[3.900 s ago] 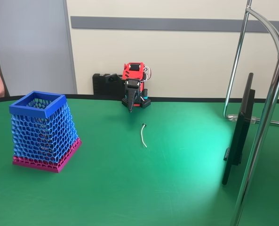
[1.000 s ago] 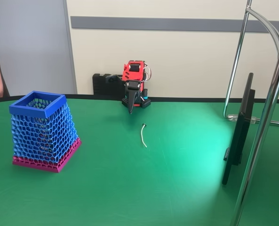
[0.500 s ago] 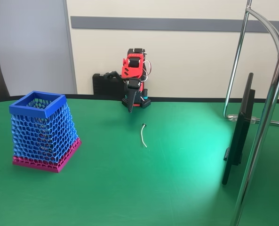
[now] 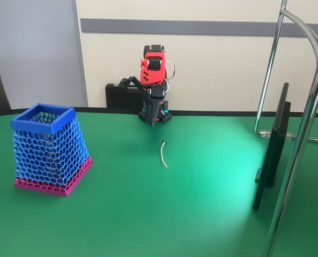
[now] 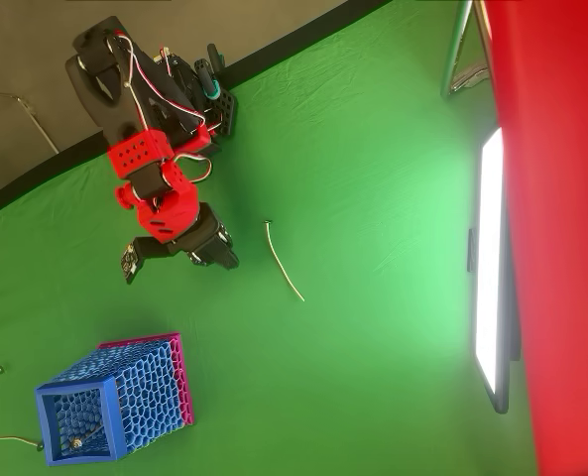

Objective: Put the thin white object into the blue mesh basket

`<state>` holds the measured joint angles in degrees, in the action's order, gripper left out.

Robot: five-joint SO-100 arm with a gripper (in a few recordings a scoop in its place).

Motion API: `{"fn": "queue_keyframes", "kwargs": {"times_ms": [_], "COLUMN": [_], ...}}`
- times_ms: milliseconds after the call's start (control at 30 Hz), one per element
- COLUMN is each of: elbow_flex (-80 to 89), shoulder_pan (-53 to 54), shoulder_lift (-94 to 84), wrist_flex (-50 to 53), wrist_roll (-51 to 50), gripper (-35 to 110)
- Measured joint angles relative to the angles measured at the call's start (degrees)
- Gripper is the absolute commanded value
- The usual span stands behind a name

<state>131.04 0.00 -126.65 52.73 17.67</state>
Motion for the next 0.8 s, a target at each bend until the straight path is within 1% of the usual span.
{"fn": "queue_keyframes", "kwargs": {"times_ms": [100, 400, 633, 800], "elbow_flex": [-7.5, -18.8, -22.0, -22.0], "shoulder_pan": [0.0, -2.1, -3.9, -6.4], "shoulder_lift": [6.7, 21.0, 26.5, 26.9], "wrist_flex": [2.5, 8.4, 11.9, 17.0], "wrist_roll": [3.3, 13.0, 19.5, 28.7], "gripper": [3, 2, 2, 3]}}
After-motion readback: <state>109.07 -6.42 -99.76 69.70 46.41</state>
